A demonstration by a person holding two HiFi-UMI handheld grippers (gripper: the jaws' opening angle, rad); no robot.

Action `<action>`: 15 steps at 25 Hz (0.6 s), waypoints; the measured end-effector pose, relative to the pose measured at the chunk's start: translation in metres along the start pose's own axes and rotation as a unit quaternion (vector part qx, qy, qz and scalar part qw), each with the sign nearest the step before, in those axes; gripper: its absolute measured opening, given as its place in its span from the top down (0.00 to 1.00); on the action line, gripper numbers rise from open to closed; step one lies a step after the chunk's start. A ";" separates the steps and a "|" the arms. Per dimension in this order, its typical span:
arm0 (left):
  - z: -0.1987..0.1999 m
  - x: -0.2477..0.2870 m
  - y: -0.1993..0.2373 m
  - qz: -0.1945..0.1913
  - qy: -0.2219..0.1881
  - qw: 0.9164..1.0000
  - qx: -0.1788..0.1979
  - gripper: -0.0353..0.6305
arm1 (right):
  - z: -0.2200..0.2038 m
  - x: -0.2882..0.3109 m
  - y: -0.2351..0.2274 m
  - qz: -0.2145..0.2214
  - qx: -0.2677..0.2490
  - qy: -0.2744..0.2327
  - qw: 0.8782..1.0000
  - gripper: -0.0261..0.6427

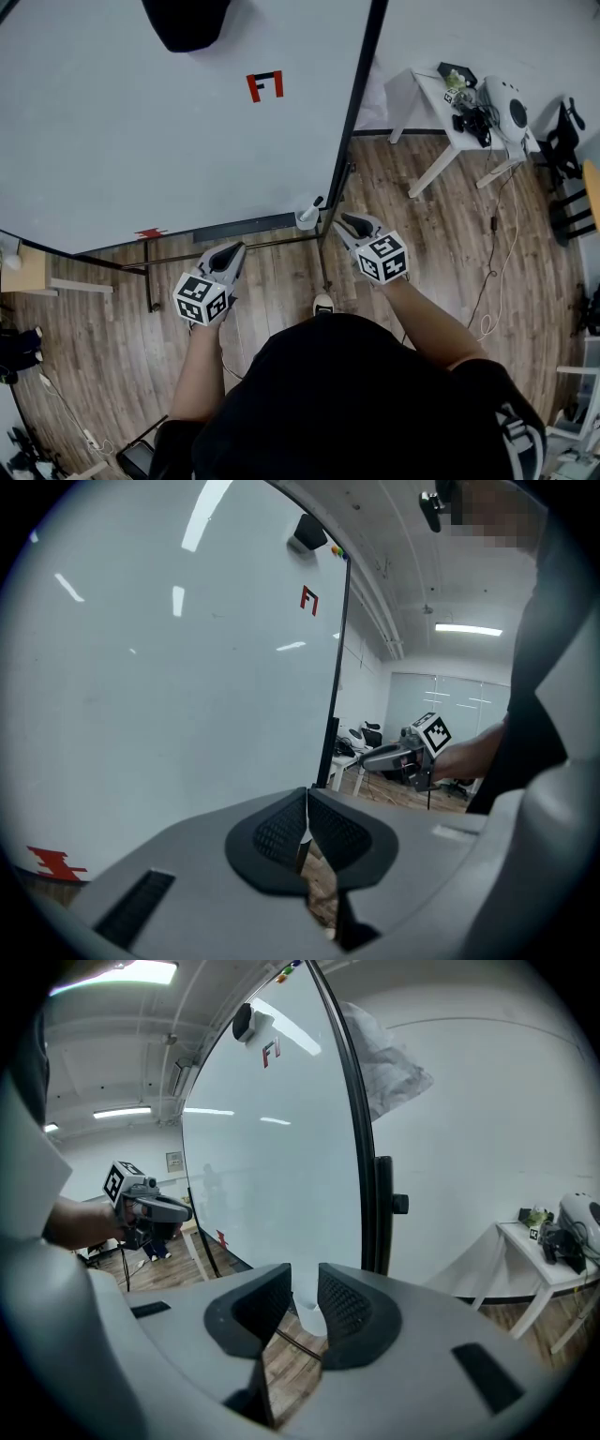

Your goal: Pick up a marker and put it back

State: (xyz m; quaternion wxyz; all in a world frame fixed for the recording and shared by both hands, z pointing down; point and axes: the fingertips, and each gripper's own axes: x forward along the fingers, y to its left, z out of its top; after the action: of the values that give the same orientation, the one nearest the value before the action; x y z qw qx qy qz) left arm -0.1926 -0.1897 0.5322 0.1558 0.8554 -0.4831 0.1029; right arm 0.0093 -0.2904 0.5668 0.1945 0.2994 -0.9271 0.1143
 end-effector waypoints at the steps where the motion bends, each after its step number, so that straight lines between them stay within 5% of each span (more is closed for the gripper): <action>1: -0.001 -0.001 0.000 -0.001 0.000 1.000 0.000 0.93 | 0.000 -0.001 0.002 0.000 0.001 -0.001 1.000 0.84; 15: -0.011 -0.024 -0.014 -0.010 0.002 1.000 0.004 0.93 | -0.010 -0.020 0.030 0.001 0.006 -0.003 1.000 0.89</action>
State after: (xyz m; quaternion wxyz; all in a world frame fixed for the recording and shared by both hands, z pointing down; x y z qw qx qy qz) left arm -0.1933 -0.1603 0.5322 0.1542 0.8606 -0.4738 0.1056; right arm 0.0096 -0.2531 0.5644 0.1903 0.2998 -0.9272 0.1191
